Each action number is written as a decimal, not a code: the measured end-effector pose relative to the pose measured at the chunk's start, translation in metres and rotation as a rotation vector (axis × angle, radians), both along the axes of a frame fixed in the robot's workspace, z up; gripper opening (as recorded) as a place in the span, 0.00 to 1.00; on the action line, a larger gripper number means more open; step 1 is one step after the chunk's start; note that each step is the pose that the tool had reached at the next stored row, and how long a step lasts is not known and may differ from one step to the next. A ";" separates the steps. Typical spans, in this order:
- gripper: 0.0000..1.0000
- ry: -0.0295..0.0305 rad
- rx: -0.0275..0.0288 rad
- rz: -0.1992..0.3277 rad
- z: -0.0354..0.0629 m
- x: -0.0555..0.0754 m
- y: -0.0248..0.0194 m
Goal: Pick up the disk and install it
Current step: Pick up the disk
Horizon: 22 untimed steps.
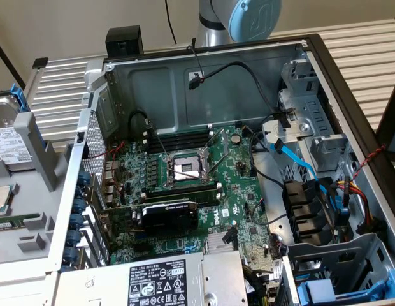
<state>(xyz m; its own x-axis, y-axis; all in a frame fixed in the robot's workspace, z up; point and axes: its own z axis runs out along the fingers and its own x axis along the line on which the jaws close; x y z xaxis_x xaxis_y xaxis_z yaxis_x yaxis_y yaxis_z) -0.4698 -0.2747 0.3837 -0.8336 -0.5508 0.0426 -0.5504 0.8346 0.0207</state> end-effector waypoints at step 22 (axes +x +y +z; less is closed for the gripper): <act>0.11 0.0000 0.0000 0.400 -0.0010 0.000 0.0000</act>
